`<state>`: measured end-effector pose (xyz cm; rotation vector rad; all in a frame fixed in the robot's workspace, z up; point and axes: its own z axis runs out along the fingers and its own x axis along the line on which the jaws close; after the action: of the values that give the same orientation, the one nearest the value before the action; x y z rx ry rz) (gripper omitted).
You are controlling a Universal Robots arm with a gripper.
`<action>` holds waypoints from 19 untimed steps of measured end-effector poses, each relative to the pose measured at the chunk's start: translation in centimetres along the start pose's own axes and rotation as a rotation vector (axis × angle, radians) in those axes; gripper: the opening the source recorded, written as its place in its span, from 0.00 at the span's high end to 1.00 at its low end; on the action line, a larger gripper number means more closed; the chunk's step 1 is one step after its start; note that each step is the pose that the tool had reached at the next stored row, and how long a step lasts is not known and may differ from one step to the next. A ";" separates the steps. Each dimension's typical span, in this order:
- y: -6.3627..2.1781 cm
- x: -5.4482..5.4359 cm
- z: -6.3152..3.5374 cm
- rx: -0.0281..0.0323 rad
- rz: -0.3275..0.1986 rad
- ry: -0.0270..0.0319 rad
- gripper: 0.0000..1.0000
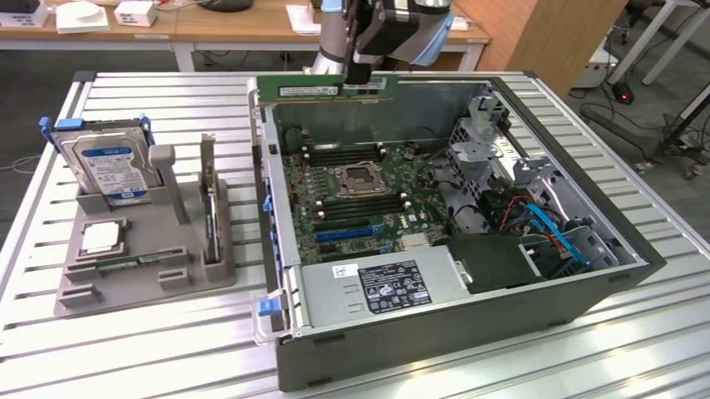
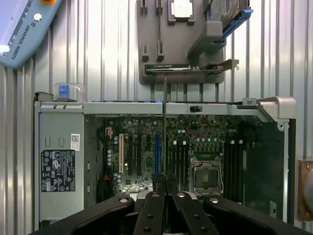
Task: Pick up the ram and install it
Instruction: 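Pick up the ram and move it above insertion slot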
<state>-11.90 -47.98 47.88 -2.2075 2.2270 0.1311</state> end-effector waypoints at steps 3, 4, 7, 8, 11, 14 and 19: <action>-0.63 0.0 0.00 0.0000 0.000 -0.0001 0.89; -0.86 0.0 0.00 -0.0001 0.000 -0.0002 0.89; -1.48 0.1 0.00 0.0000 0.000 -0.0004 0.89; -1.67 0.1 0.00 0.0000 0.000 -0.0005 0.89; -2.20 0.1 0.02 0.0000 0.000 -0.0007 0.89; -2.75 0.1 0.02 0.0000 0.000 -0.0009 0.89; -4.13 0.1 0.00 0.0000 0.000 -0.0017 0.89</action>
<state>-7.78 -48.07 47.64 -2.2069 2.2259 0.1329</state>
